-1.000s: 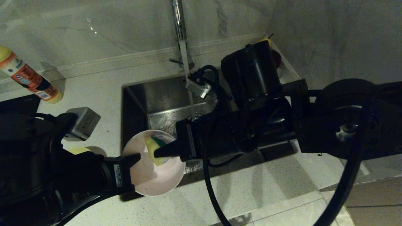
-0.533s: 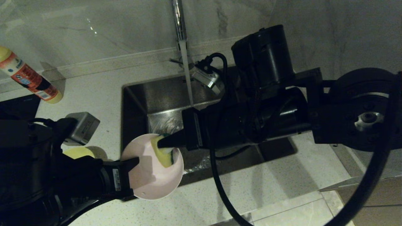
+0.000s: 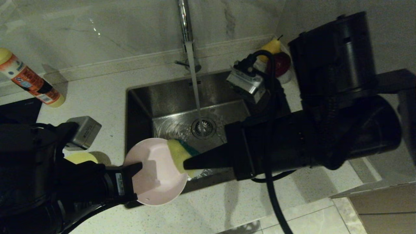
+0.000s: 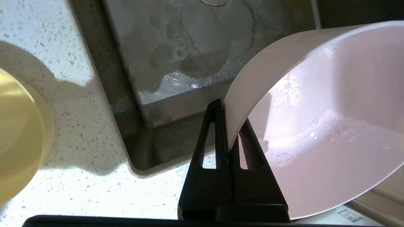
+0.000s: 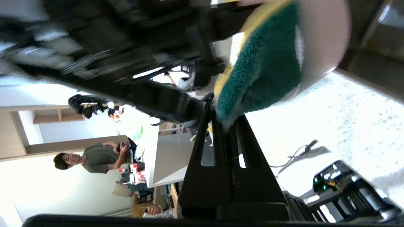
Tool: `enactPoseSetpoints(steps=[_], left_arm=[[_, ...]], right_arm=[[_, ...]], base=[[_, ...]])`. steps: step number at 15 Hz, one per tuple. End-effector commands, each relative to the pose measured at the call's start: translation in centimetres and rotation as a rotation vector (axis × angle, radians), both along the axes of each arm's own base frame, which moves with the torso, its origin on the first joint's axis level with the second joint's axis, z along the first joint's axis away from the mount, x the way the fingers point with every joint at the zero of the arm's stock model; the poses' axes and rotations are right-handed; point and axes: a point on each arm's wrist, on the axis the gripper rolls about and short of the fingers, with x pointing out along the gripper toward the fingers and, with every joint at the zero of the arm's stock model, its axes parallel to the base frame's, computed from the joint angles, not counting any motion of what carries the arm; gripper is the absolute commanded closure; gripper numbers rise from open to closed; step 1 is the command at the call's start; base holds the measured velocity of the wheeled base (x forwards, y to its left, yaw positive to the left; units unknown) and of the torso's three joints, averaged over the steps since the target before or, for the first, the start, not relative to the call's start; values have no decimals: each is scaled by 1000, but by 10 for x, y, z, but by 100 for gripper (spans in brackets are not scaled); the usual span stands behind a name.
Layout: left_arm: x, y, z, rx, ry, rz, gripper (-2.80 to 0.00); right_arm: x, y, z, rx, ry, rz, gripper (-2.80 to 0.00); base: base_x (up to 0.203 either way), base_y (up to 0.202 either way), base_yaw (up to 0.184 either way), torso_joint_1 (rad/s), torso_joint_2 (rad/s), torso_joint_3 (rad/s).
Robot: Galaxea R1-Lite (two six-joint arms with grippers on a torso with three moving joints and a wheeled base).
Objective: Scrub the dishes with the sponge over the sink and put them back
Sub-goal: Rinse the bowl
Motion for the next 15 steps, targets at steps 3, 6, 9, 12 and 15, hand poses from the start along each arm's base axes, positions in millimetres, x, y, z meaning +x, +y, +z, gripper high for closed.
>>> enactPoseSetpoints(steps=[3, 6, 9, 12, 15], left_arm=[[19, -13, -1, -11, 32, 18, 0], [51, -30, -8, -18, 87, 66, 0], [95, -52, -23, -62, 176, 141, 0], [129, -65, -13, -157, 234, 198, 0], [159, -62, -3, -236, 320, 237, 0]], right_arm=[[-40, -51, 48, 137, -98, 6, 0], [-45, -83, 56, 168, -138, -70, 0], [-50, -114, 56, 177, -161, -158, 0], [-50, -137, 48, 139, -150, -250, 0], [-46, -141, 37, 116, -123, -259, 0]], base=[[0, 0, 0, 0, 0, 0], [0, 0, 0, 0, 0, 0], [0, 0, 0, 0, 0, 0], [0, 0, 0, 0, 0, 0], [0, 0, 0, 0, 0, 0]])
